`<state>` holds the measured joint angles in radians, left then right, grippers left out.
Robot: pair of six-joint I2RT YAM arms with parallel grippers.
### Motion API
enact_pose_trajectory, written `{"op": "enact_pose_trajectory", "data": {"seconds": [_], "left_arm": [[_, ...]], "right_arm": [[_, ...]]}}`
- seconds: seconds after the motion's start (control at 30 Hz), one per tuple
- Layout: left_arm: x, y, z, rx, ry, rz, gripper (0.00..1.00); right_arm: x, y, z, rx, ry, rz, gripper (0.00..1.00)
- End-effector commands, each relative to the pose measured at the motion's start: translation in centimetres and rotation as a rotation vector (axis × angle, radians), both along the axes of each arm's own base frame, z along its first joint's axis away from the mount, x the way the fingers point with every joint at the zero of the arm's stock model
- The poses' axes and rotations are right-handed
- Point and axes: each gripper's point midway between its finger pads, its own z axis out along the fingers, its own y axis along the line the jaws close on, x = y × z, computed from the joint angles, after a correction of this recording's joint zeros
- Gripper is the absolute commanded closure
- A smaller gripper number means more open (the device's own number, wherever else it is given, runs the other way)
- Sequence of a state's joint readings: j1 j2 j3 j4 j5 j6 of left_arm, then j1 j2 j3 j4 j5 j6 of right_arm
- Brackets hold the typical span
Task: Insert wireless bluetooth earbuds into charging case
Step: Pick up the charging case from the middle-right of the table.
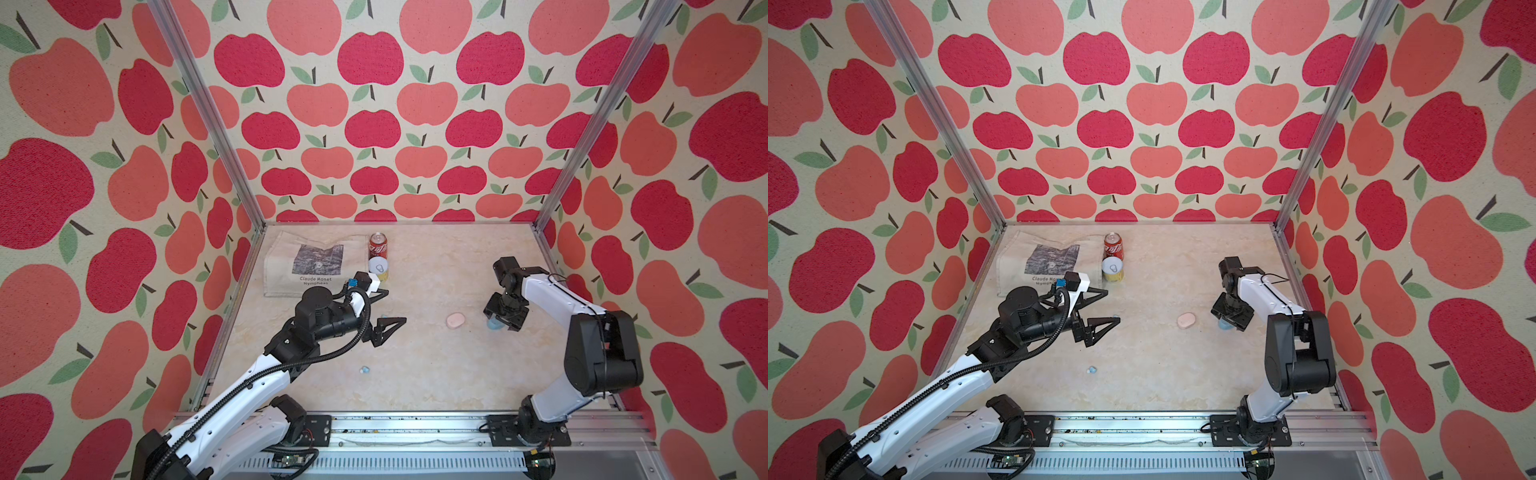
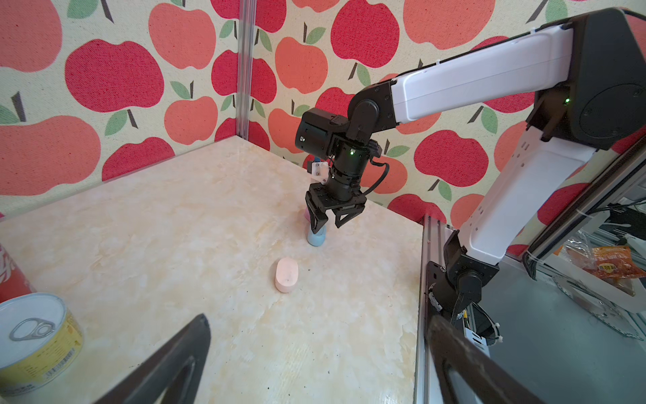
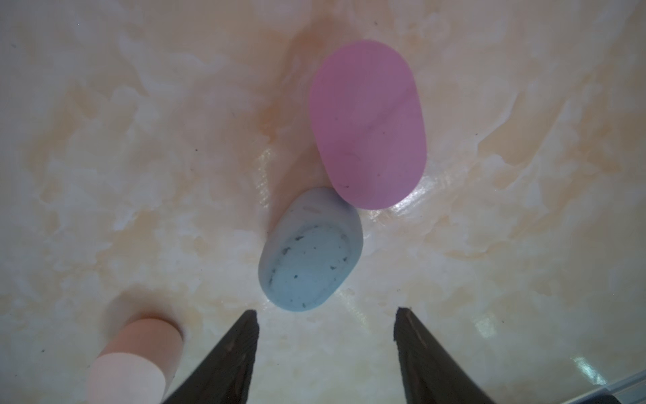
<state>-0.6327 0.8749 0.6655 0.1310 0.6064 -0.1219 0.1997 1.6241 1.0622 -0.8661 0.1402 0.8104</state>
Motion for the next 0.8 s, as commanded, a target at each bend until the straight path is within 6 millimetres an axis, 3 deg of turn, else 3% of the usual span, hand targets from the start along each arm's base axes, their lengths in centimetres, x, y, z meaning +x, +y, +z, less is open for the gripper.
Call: {"op": "enact_pose_trajectory", "data": {"seconds": [0.0,0.47,0.77], "left_arm": [[-0.6,0.1,-0.3,-0.001,0.005,-0.024,0.01],[-0.3,0.1,-0.6,0.015,0.013,-0.016,0.01],[0.1,-0.2,-0.8,0.029,0.03,-0.015,0.03]], "right_arm": [[0.6,0.3,-0.7,0.023,-0.007,-0.085,0.34],[1.2,-1.0,-3.3,0.008,0.0,-0.169,0.41],[1.5,-0.7,-4.6,0.039,0.004,-0.186,0.51]]}}
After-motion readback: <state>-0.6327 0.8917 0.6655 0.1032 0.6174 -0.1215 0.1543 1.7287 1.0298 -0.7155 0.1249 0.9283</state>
